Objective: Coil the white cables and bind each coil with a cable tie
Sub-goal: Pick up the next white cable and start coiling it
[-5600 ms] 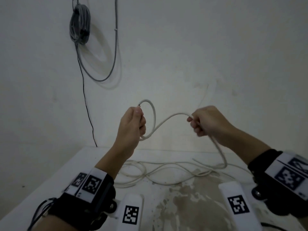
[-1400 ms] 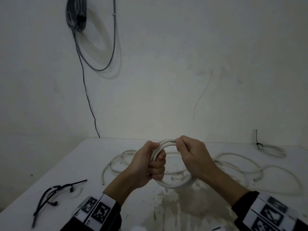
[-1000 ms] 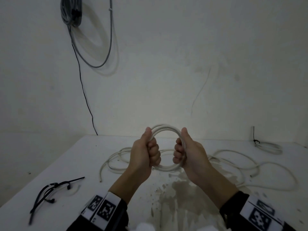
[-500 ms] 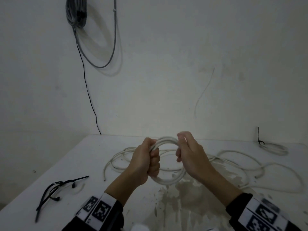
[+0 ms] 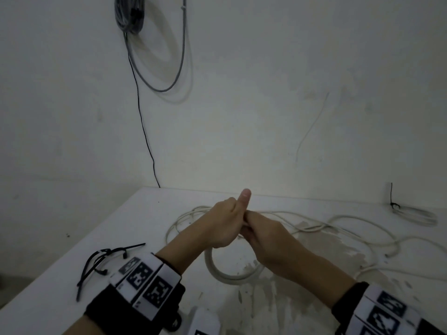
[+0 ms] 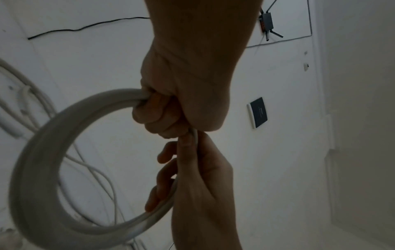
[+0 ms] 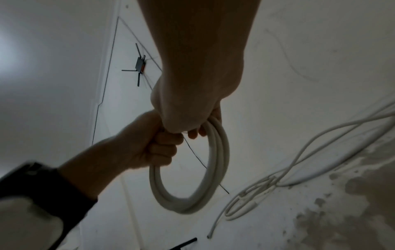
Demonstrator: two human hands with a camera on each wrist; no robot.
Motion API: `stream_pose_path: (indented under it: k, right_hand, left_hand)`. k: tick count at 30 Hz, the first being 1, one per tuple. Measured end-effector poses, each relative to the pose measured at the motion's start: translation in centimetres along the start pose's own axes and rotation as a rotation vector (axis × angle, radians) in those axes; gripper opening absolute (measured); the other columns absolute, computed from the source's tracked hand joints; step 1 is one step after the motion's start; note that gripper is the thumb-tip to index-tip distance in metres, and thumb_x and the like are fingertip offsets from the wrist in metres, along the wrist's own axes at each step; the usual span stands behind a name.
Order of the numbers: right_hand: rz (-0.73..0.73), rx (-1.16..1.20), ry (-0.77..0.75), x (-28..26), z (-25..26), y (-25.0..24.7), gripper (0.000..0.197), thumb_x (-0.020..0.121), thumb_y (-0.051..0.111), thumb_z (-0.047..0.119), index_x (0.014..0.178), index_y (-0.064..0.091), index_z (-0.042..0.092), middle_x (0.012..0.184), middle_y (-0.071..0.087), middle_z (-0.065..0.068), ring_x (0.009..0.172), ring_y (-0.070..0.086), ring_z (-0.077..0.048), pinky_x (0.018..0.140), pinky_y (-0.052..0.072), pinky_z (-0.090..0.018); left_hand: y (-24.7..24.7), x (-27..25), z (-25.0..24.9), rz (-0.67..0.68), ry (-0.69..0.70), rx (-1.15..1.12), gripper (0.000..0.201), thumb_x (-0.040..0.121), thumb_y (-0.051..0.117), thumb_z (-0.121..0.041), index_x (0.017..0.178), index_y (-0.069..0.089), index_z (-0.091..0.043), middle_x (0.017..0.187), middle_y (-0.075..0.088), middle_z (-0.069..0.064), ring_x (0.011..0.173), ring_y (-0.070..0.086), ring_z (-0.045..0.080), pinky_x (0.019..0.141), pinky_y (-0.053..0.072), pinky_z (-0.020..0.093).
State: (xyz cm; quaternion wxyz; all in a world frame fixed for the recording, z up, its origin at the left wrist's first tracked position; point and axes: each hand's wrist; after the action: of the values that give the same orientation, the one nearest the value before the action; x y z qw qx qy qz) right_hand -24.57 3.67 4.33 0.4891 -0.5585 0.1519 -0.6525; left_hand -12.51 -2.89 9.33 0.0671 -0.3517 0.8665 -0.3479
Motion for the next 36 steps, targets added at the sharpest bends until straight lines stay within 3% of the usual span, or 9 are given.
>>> stream_pose_path:
  k: [6,10,13,16,22,25,29,33,36]
  right_hand:
    - [0.067,-0.101,0.080,0.6,1.1,0.5,0.024,0.100,0.033,0.021,0.113,0.048,0.007,0.064,0.037,0.019,0.050,0.038,-0.005,0.053,0.036,-0.015]
    - [0.193,-0.072,0.068,1.2,1.5,0.2,0.031,0.101,0.032,0.021,0.127,0.042,0.009,0.083,0.060,-0.002,0.062,0.044,-0.010,0.057,0.033,-0.020]
    - [0.108,-0.099,0.065,1.6,1.2,-0.1,0.025,0.100,0.035,0.018,0.117,0.047,0.005,0.087,0.065,-0.016,0.064,0.047,-0.019,0.056,0.030,-0.022]
    - [0.013,-0.102,0.138,1.8,0.7,-0.7,0.018,0.100,0.032,0.024,0.097,0.044,0.011,0.066,0.055,-0.006,0.052,0.044,-0.017,0.052,0.028,-0.026]
    - [-0.086,-0.075,0.193,1.3,0.5,-1.1,0.021,0.100,0.030,0.027,0.091,0.043,0.012,0.058,0.043,0.007,0.047,0.037,-0.007,0.045,0.030,-0.021]
    - [-0.164,-0.019,0.212,1.2,0.9,-0.2,0.020,0.099,0.031,0.026,0.089,0.041,0.012,0.057,0.042,0.006,0.046,0.036,-0.008,0.047,0.033,-0.021]
    - [-0.206,0.041,0.246,1.6,1.6,1.0,0.020,0.100,0.032,0.024,0.086,0.040,0.013,0.055,0.042,0.005,0.045,0.034,-0.010,0.046,0.032,-0.022]
    - [-0.096,0.155,0.243,2.7,3.1,2.4,0.021,0.100,0.034,0.027,0.087,0.042,0.012,0.056,0.042,0.005,0.042,0.037,-0.008,0.043,0.033,-0.018]
    - [0.117,0.344,0.303,3.9,4.3,3.6,0.027,0.099,0.038,0.033,0.092,0.052,0.012,0.070,0.056,-0.001,0.061,0.056,-0.013,0.059,0.048,-0.023]
  left_hand:
    - [-0.5,0.4,0.8,-0.002,0.003,0.029,0.055,0.097,0.013,-0.049,0.075,0.045,-0.010,0.070,0.050,0.001,0.061,0.046,0.013,0.063,0.039,0.025]
    - [-0.9,0.4,1.4,0.056,0.011,0.041,0.060,0.098,0.012,-0.048,0.069,0.047,-0.009,0.064,0.050,0.002,0.062,0.048,0.020,0.067,0.043,0.030]
    - [-1.1,0.7,1.4,-0.017,0.079,0.032,0.047,0.099,0.017,-0.045,0.077,0.047,-0.015,0.071,0.049,-0.002,0.064,0.047,0.011,0.068,0.039,0.029]
    - [-1.6,1.2,1.5,-0.071,0.113,-0.026,0.037,0.099,0.025,-0.041,0.099,0.050,-0.013,0.074,0.051,-0.003,0.065,0.048,0.011,0.067,0.045,0.035]
    - [-1.5,0.5,1.8,0.046,0.051,-0.379,0.048,0.100,0.027,-0.040,0.080,0.056,-0.008,0.058,0.047,0.001,0.051,0.057,0.012,0.059,0.052,0.026]
    - [-1.3,0.0,2.0,0.047,-0.012,-0.524,0.049,0.097,0.034,-0.047,0.069,0.051,-0.010,0.052,0.036,-0.001,0.039,0.038,0.010,0.043,0.037,0.021]
    - [-1.8,-0.9,2.8,0.051,-0.009,-0.594,0.047,0.099,0.029,-0.044,0.065,0.041,-0.014,0.052,0.024,-0.003,0.041,0.019,0.009,0.040,0.020,0.019]
    - [-3.8,-2.2,4.9,0.083,-0.044,-0.653,0.043,0.100,0.028,-0.036,0.064,0.037,-0.015,0.049,0.023,-0.006,0.040,0.017,0.008,0.039,0.017,0.017]
    - [-5.9,-3.8,7.5,0.083,-0.105,-0.628,0.043,0.100,0.031,-0.034,0.062,0.038,-0.016,0.049,0.023,-0.006,0.040,0.017,0.008,0.038,0.017,0.016]
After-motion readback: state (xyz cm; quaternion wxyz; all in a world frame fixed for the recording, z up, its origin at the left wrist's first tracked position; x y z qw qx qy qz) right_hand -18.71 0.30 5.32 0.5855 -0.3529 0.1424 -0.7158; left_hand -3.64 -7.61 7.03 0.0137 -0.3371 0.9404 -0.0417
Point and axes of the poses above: each hand's wrist, its own x-axis towards the middle knuckle, its own y-axis out of the palm, z = x × y
